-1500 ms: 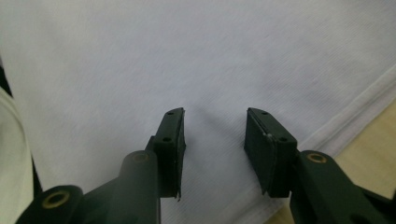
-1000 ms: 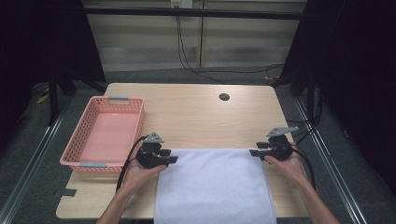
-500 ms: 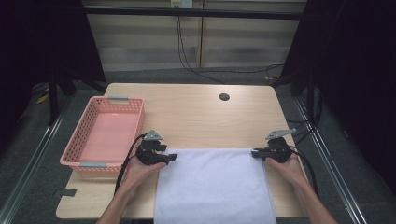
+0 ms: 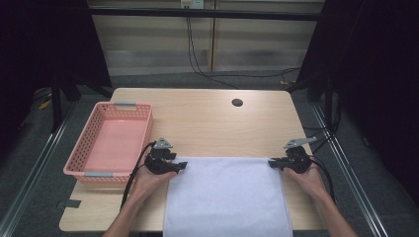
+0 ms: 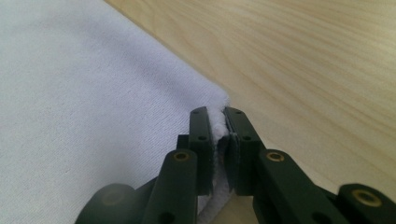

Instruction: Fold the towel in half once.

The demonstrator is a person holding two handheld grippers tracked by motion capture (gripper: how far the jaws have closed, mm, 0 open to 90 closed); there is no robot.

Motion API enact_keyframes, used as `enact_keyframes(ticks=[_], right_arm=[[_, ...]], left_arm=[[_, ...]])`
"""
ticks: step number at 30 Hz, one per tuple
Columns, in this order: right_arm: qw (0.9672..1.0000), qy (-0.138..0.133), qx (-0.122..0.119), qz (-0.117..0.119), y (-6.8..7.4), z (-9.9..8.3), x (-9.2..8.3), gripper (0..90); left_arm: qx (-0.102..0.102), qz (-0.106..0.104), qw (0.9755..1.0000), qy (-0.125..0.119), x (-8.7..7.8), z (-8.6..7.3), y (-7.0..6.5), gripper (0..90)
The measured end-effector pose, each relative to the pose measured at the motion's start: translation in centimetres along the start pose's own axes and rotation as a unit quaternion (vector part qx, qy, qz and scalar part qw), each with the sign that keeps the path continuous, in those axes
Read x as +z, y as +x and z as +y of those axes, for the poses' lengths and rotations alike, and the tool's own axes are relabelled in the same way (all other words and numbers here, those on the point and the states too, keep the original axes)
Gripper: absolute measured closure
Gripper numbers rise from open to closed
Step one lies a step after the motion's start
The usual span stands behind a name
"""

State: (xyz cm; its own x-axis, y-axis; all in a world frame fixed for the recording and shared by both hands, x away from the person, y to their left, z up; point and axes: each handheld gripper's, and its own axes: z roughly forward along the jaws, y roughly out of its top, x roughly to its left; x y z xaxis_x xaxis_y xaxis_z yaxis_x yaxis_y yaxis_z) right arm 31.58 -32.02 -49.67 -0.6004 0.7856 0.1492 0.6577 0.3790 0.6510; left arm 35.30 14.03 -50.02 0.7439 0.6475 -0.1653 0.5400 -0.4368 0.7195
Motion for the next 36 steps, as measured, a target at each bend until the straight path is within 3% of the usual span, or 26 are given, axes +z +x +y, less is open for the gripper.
enact_keyframes(ticks=[5, 7, 8, 12, 13, 15, 18, 19, 21, 23, 29, 31, 32, 34, 36], right_arm=[[1.0000, -0.004, -0.003, 0.003, -0.2, -0.3, -0.2, 82.3], [1.0000, -0.001, 0.000, -0.001, -0.2, -0.3, -0.3, 82.3], [1.0000, -0.001, -0.002, -0.001, -0.2, -0.4, -0.3, 82.2], [1.0000, -0.005, -0.001, 0.004, -0.3, -0.4, -0.3, 82.0], [1.0000, -0.005, -0.001, 0.004, -0.3, -0.4, -0.3, 81.9], [1.0000, -0.004, 0.002, 0.003, -0.3, -0.4, -0.3, 81.8], [1.0000, -0.004, 0.008, 0.004, -0.4, -0.4, -0.4, 81.9], [0.9999, -0.007, 0.010, 0.006, -0.5, -0.4, -0.4, 82.1], [0.9998, -0.012, 0.016, 0.008, -0.6, -0.3, -0.4, 83.1], [0.9997, -0.018, 0.016, 0.012, -0.7, -0.2, -0.7, 83.8], [0.9967, -0.069, 0.032, 0.028, -1.0, 0.9, -2.6, 84.6], [0.9961, -0.079, 0.027, 0.028, -1.0, 1.5, -3.2, 84.6], [0.9956, -0.085, 0.027, 0.029, -1.0, 1.7, -3.5, 84.6], [0.9946, -0.098, 0.023, 0.026, -1.2, 2.3, -4.2, 84.5], [0.9938, -0.107, 0.019, 0.025, -1.4, 2.8, -4.9, 84.1]], left_arm=[[-0.018, -0.007, 0.9997, -0.018, 0.4, 0.3, 0.4, 39.4], [-0.016, 0.033, 0.9990, -0.026, 0.1, 0.5, 0.2, 39.5], [-0.016, 0.017, 0.9993, -0.031, 0.0, 0.5, 0.5, 38.7], [-0.013, 0.018, 0.9998, -0.001, 0.8, 0.4, 0.4, 38.1], [-0.002, 0.022, 0.9998, 0.001, 0.8, 0.4, 0.4, 38.2], [-0.004, 0.015, 0.9999, -0.001, 0.9, 0.4, 0.5, 39.8], [0.017, -0.011, 0.9997, 0.010, 0.8, 0.5, 0.1, 55.7], [0.018, -0.032, 0.9992, 0.014, 0.8, 0.5, 0.0, 67.0], [0.013, -0.039, 0.9990, 0.018, 0.7, 0.5, -0.1, 76.8], [0.008, -0.043, 0.9990, 0.009, 0.4, 0.6, -0.3, 81.3], [-0.003, -0.062, 0.9969, -0.048, -1.6, 2.1, -0.9, 82.4], [-0.009, -0.069, 0.9958, -0.059, -2.2, 2.6, -0.8, 82.4], [-0.006, -0.063, 0.9959, -0.064, -2.6, 3.0, -0.9, 82.4], [-0.007, -0.070, 0.9945, -0.078, -3.3, 3.8, -1.0, 82.3], [0.008, -0.061, 0.9953, -0.075, -3.9, 4.8, -1.1, 82.4]])
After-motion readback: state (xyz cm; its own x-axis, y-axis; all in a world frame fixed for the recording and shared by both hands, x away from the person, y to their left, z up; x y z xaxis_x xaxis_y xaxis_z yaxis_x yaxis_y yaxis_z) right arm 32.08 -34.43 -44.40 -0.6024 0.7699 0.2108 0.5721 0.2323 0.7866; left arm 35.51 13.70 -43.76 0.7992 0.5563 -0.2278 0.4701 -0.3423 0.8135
